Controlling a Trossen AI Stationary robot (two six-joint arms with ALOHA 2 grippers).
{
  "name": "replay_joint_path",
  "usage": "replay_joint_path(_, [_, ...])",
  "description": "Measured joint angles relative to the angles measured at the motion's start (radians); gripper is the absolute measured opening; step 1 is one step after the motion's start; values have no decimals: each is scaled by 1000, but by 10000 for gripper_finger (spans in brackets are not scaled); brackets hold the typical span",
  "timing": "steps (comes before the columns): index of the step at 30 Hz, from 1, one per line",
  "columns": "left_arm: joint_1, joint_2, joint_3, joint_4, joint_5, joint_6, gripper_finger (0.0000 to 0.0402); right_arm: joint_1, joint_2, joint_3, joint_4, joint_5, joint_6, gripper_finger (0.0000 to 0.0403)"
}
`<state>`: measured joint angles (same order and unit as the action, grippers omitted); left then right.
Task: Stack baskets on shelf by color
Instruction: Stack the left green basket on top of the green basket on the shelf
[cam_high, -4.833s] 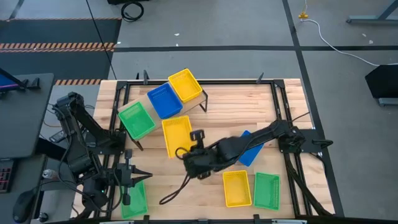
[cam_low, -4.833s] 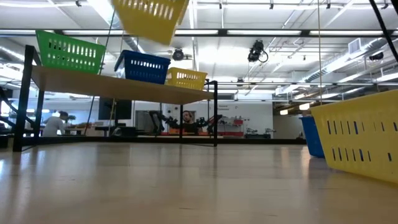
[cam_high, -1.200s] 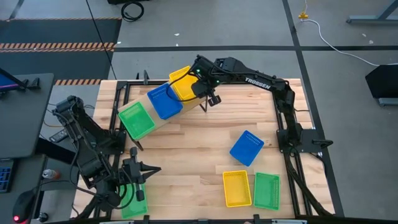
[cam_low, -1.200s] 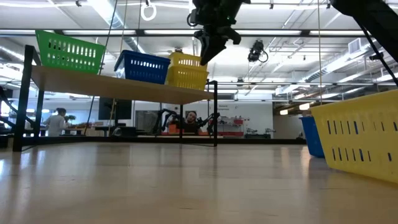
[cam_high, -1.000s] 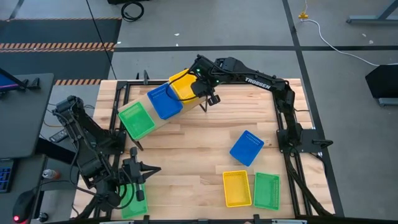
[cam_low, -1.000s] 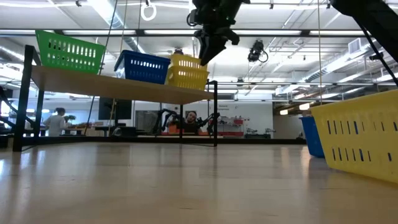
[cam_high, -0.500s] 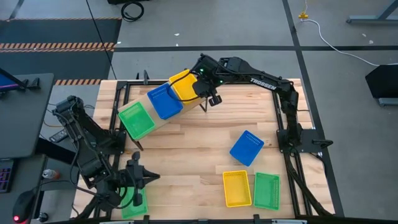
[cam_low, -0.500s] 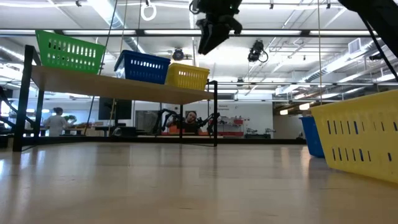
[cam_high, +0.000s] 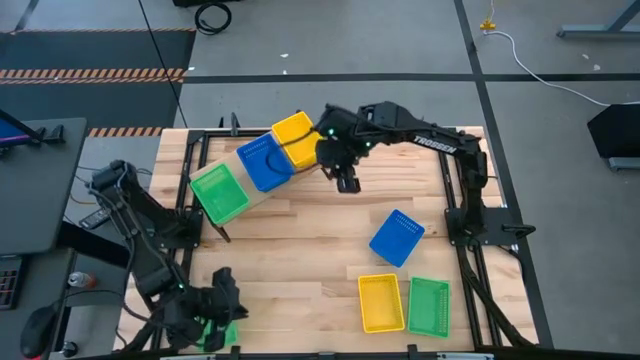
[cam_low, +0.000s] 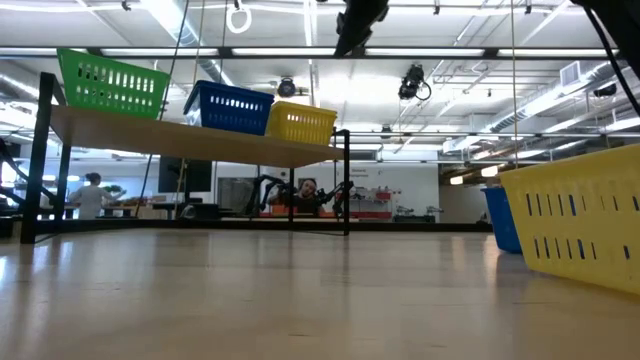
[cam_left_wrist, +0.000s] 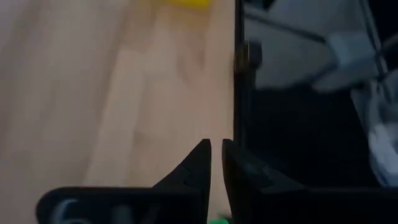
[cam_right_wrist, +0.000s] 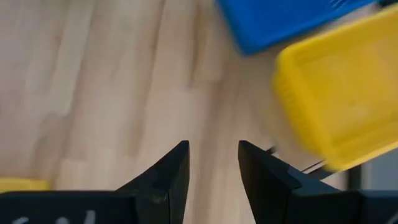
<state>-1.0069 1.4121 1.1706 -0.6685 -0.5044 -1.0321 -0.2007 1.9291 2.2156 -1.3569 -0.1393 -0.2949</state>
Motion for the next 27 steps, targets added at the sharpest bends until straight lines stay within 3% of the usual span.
replay_joint_path(9, [-24, 61, 0, 0, 165, -164, 57, 109, -5, -143, -55, 6, 163, 142])
replay_joint_path(13, [-71, 61, 0, 1, 161, -216, 57, 164, -4, -244, -60, 6, 202, 142])
replay_joint_path(19, [-139, 77, 0, -1, 76, -266, 59, 235, -4, -400, -28, 7, 280, 142])
replay_joint_path(27, [-154, 138, 0, -18, 89, -266, 101, 318, -4, -541, 65, 7, 435, 141])
